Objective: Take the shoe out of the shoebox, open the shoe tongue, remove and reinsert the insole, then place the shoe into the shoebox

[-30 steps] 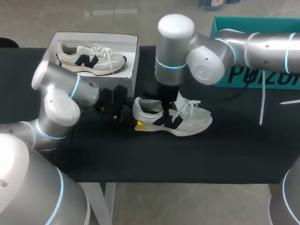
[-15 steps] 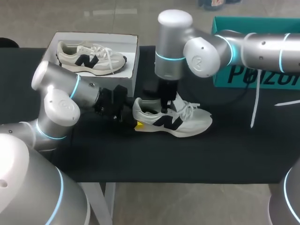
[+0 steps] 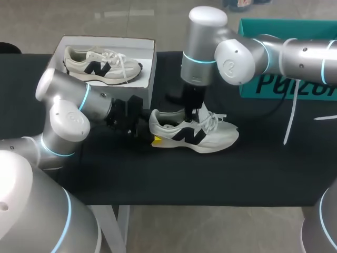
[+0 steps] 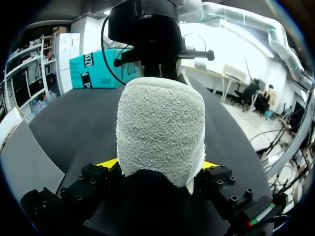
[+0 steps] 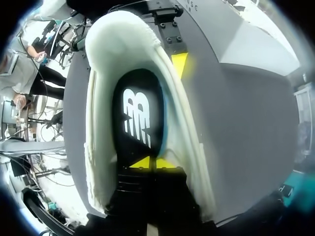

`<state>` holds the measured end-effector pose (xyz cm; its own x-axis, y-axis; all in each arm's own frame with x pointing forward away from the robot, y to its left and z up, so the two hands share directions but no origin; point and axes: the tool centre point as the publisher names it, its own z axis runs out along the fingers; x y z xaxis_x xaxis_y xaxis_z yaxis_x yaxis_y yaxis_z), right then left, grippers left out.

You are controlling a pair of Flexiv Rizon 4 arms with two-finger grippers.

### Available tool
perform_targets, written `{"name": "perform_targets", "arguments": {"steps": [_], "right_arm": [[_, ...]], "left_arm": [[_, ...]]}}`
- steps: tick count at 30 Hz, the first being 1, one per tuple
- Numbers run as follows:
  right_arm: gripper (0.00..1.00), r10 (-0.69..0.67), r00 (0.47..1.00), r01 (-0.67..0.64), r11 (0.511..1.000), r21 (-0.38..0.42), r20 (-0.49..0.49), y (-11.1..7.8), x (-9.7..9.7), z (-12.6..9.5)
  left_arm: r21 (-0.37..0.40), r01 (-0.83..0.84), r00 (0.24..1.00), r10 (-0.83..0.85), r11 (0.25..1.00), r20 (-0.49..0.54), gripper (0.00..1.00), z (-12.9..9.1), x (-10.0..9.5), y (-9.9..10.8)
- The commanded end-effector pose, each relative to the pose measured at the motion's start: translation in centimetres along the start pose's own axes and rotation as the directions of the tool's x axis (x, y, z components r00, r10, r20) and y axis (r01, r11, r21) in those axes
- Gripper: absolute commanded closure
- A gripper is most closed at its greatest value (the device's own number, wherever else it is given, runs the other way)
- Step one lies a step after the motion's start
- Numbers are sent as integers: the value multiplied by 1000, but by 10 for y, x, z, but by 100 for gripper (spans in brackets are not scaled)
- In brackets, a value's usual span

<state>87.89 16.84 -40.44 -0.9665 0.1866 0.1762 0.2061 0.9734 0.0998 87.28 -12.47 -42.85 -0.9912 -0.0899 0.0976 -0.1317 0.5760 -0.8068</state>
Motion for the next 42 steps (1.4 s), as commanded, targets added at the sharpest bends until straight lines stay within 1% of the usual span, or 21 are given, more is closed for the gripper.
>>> {"name": "perform_targets", "arguments": {"steps": [1,8,11,15,19,20,22,26,28,31,33,36,39,42], "right_arm": [[100,-4,999,4,1000,-17,33,-10,5,-18],[100,-10,998,11,1000,-25,65,-11,3,-27],[100,18,996,-15,999,-37,85,-19,2,-30],[100,47,994,-40,997,-68,101,-27,1,-34],[100,51,991,-35,992,-124,127,-23,-3,-42],[100,49,990,-29,989,-146,135,-20,-6,-43],[100,43,987,-10,978,-207,155,-9,-11,-48],[100,32,982,26,953,-303,186,11,-20,-54],[100,30,979,40,942,-332,202,19,-25,-59],[100,36,974,57,917,-396,223,28,-27,-68],[100,63,971,52,888,-457,232,29,-27,-76],[100,102,966,50,828,-558,237,29,-29,-89],[100,130,963,37,800,-599,234,36,-28,-108],[100,109,967,70,758,-648,231,46,-30,-126]], "left_arm": [[-1,1,1000,-1,1000,0,100,1,-1,0],[-1,1,1000,-1,1000,0,100,1,-1,0],[-1,1,1000,-1,1000,0,100,1,-1,0],[-1,1,1000,-1,1000,0,100,1,-1,0],[-1,1,1000,-1,1000,0,100,1,-1,0],[-1,1,1000,-1,1000,0,100,1,-1,0],[-1,1,1000,-1,1000,0,100,1,-1,0],[-1,1,1000,-1,1000,0,100,1,-1,0],[-1,1,1000,-1,1000,0,100,1,-1,0],[-1,1,1000,-1,1000,0,100,1,-1,0],[-1,1,1000,-1,1000,0,100,1,-1,0],[-1,1,1000,-1,1000,0,100,1,-1,0],[-1,1,1000,-1,1000,0,100,1,-1,0],[-1,1,1000,-1,1000,0,100,1,-1,0]]}}
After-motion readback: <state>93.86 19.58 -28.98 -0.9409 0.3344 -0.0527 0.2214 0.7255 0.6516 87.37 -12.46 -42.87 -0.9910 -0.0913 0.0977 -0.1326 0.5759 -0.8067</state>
